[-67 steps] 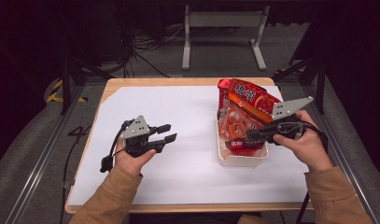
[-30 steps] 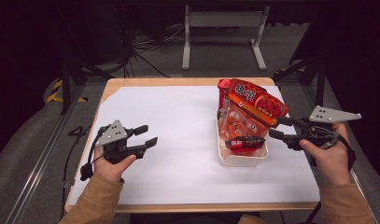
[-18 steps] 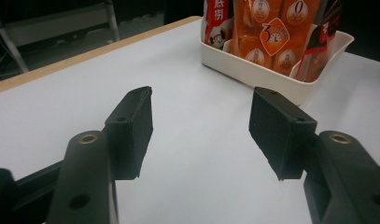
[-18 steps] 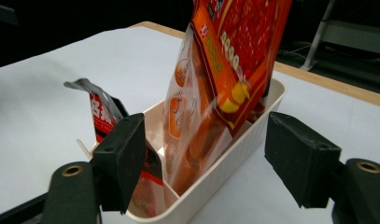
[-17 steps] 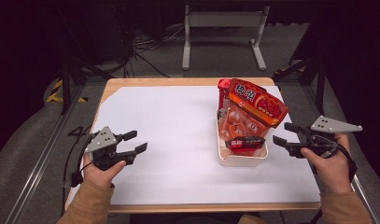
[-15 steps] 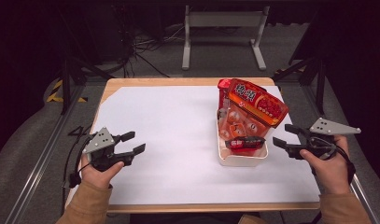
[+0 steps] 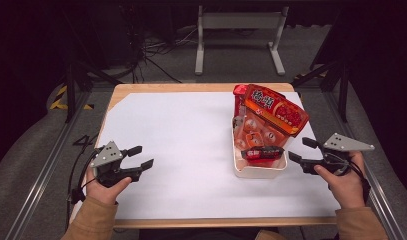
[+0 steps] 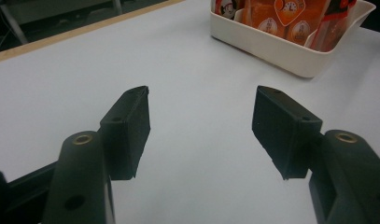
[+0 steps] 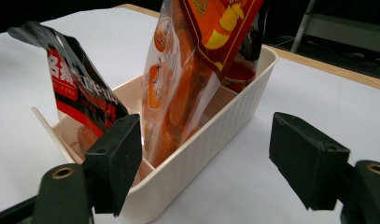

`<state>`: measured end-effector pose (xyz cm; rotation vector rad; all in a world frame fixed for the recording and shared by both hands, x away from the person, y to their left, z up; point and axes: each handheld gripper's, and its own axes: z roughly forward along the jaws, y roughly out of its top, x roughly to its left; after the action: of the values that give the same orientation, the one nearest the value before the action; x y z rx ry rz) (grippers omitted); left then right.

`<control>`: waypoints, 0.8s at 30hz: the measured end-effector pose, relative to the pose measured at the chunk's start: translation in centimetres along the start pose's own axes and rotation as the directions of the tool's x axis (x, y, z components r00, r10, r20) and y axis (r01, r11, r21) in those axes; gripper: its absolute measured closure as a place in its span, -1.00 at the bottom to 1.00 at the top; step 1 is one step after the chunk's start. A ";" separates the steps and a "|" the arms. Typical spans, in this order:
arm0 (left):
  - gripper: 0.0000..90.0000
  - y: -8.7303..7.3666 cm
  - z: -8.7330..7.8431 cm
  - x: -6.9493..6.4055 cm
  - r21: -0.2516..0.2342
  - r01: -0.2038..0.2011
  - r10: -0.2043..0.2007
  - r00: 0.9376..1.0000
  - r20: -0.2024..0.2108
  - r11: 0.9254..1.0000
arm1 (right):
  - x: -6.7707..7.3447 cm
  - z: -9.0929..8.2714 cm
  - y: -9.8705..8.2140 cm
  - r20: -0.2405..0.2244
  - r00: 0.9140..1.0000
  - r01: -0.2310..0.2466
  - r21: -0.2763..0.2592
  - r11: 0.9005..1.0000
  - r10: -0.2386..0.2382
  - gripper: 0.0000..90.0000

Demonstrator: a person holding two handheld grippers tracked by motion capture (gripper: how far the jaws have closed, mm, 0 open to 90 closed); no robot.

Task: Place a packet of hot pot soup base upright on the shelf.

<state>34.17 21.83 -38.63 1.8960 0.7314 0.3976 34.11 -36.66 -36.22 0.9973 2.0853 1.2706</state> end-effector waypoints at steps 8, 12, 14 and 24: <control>-0.16 -0.8 0.3 0.2 0.007 0.003 -0.003 1.000 -0.005 1.000 | 0.4 1.0 -1.2 -0.009 1.000 0.018 0.007 1.000 -0.018 -0.45; -0.16 -1.1 0.5 0.2 0.020 0.003 -0.003 1.000 -0.004 1.000 | 0.6 1.7 -2.1 -0.024 1.000 0.009 -0.002 1.000 -0.010 -0.47; -0.16 -1.2 0.7 0.2 0.023 0.006 -0.006 1.000 -0.004 1.000 | 0.4 1.8 -2.5 -0.037 0.999 -0.026 -0.021 0.999 0.025 -0.48; -0.16 -2.2 0.7 0.7 0.047 0.037 -0.036 0.999 -0.017 0.998 | 0.3 1.1 -3.3 -0.027 0.998 -0.058 -0.071 0.996 0.056 -0.48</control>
<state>34.45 22.44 -40.97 1.9225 0.7912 0.3760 33.60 -36.83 -39.67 1.0207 2.0277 1.3831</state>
